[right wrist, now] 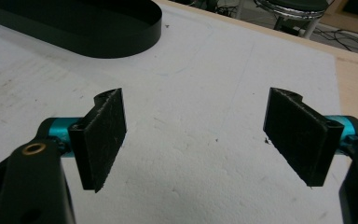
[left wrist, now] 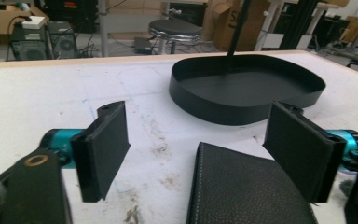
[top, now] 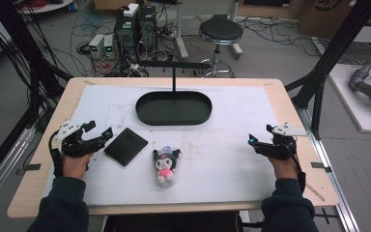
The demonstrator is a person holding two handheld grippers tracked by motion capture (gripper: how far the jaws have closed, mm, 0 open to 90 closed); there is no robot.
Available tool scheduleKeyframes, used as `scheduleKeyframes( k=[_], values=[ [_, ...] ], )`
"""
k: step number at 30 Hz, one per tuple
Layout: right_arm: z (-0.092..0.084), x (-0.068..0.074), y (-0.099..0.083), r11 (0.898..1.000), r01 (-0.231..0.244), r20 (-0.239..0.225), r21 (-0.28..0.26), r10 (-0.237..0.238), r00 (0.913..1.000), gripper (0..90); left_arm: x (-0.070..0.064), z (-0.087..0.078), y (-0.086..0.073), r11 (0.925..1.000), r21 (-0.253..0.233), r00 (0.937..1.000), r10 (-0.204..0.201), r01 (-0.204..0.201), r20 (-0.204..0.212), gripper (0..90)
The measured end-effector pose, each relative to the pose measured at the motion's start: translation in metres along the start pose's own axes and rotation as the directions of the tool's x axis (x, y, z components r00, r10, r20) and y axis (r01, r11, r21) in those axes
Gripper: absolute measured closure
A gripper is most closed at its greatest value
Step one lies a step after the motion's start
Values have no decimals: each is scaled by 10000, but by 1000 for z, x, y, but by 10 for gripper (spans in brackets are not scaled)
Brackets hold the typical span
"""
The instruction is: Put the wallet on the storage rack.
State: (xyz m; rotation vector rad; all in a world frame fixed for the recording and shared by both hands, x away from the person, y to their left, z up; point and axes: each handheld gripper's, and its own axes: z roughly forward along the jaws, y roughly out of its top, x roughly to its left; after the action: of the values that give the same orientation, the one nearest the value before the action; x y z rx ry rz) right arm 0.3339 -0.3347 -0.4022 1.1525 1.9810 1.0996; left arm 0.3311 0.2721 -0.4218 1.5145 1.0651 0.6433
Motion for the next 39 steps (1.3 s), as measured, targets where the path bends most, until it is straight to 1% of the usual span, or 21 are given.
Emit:
scheduleKeyframes(
  k=[6,7,9,10,11,12,14,17,20,21,23,24,25,26,27,29,30,32,34,35,39],
  values=[
    [-2,2,0,9999,129,-74,10,-128,9999,214,-1,0,0,10000,92,9999,-24,23,144,256],
    [-2,3,0,9999,127,-100,15,-127,9999,215,1,1,-1,9996,271,9996,-130,123,260,255],
    [-1,4,1,9998,217,-114,30,-217,9997,214,3,4,-4,9973,676,9992,-305,287,252,252],
    [-1,4,1,9996,263,-119,37,-262,9996,214,3,4,-4,9973,676,9992,-305,287,252,252],
    [-1,5,1,9997,256,-139,58,-255,9996,215,3,7,-7,9932,1110,9990,-387,362,201,252],
    [-1,6,2,9996,267,-164,27,-267,9995,214,3,7,-7,9932,1110,9990,-387,362,201,252],
    [-1,6,2,9996,289,-169,7,-289,9994,215,2,9,-8,9898,1398,9992,-322,288,224,252],
    [-1,7,2,9995,306,-202,64,-304,9993,215,3,12,-12,9800,1970,9993,-314,270,194,269],
    [1,7,2,9992,394,-220,114,-391,9990,215,5,14,-15,9630,2682,9996,-290,266,51,330],
    [2,8,2,9992,379,-246,138,-375,9990,214,5,14,-15,9630,2682,9996,-290,266,51,345],
    [2,8,2,9991,402,-253,157,-398,9989,215,7,17,-18,9488,3136,9990,-430,372,114,354],
    [2,8,2,9991,393,-257,163,-389,9989,215,6,19,-19,9443,3272,9990,-417,345,149,367],
    [2,7,2,9991,384,-256,161,-380,9990,215,6,19,-19,9443,3272,9990,-417,345,149,386],
    [2,7,2,9991,386,-248,150,-382,9990,215,5,21,-22,9329,3583,9987,-458,353,209,389],
    [2,7,2,9993,355,-264,153,-350,9990,215,5,22,-22,9305,3653,9990,-381,263,251,391],
    [2,7,2,9993,346,-254,160,-342,9991,215,5,22,-22,9301,3667,9989,-358,227,289,425],
    [3,7,2,9990,406,-253,169,-401,9989,215,4,23,-22,9235,3831,9985,-386,205,397,437],
    [3,9,3,9987,458,-257,224,-452,9986,215,4,23,-23,9201,3907,9980,-480,278,421,454],
    [3,10,3,9984,526,-299,218,-519,9982,216,5,23,-23,9187,3939,9977,-509,293,445,455],
    [3,11,4,9984,532,-297,209,-526,9982,216,6,24,-23,9176,3958,9969,-616,375,484,454],
    [3,11,4,9983,536,-290,214,-530,9982,216,6,25,-23,9145,4035,9955,-628,289,710,451]
  ],
)
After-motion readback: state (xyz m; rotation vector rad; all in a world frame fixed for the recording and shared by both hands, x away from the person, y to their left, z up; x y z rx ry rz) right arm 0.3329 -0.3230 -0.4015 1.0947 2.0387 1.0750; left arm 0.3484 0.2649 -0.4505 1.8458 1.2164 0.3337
